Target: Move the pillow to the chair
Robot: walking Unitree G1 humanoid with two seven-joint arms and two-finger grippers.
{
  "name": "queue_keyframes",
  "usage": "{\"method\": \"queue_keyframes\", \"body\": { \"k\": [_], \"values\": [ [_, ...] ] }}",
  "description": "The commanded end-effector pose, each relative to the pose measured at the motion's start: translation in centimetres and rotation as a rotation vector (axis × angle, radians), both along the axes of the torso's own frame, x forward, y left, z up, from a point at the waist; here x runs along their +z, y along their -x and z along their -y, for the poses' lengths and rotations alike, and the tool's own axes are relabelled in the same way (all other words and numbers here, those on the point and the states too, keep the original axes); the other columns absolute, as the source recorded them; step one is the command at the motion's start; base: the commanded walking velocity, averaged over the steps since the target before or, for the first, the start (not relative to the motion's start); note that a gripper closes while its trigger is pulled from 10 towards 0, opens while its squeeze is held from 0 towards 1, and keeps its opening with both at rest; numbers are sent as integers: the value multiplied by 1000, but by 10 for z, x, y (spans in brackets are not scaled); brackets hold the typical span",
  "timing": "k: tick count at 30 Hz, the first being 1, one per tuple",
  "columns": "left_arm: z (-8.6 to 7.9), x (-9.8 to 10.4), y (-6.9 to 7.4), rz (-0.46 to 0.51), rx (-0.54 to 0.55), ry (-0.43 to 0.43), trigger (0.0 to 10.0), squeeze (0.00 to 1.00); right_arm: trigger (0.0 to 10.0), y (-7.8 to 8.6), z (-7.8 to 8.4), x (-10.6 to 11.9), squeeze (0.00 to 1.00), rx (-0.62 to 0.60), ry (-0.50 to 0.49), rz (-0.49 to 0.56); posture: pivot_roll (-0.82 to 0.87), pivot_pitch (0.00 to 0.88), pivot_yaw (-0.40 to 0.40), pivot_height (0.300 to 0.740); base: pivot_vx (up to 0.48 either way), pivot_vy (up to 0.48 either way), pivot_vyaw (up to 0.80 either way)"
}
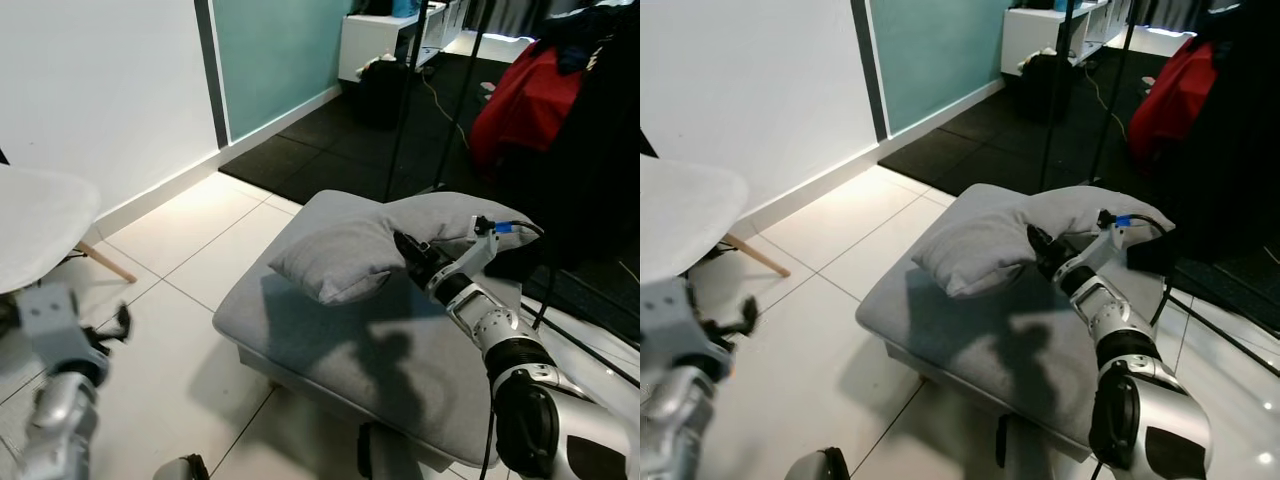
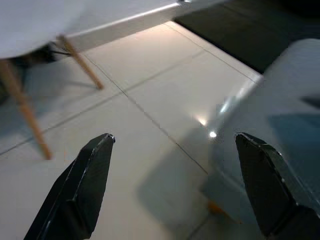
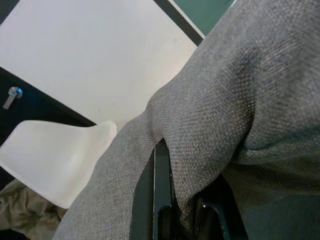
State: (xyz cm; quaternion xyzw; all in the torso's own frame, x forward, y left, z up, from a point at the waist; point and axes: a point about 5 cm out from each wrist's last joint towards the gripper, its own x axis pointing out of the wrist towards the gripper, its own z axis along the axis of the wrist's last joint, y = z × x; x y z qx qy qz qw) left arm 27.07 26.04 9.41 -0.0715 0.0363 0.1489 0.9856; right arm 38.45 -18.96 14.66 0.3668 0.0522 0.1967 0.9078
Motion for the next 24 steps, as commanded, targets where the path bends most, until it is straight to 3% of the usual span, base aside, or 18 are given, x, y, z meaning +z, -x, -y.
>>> {"method": "queue_keyframes", "body": {
  "k": [1, 13, 24],
  "values": [
    [2, -6, 1, -15, 3, -8, 10000, 0, 0, -3, 4, 14, 0, -15, 7, 69, -120, 0, -40, 585, 0, 0, 0],
    [8, -15, -4, -49, 1, 2, 10000, 0, 0, -2, 4, 10, 0, -22, 9, 58, -131, 0, -34, 615, 0, 0, 0],
    [11, -23, -4, -75, 16, 11, 10000, 0, 0, 5, -23, -8, 0, 94, 36, 17, -137, 0, -42, 660, 0, 0, 0]
  ]
}}
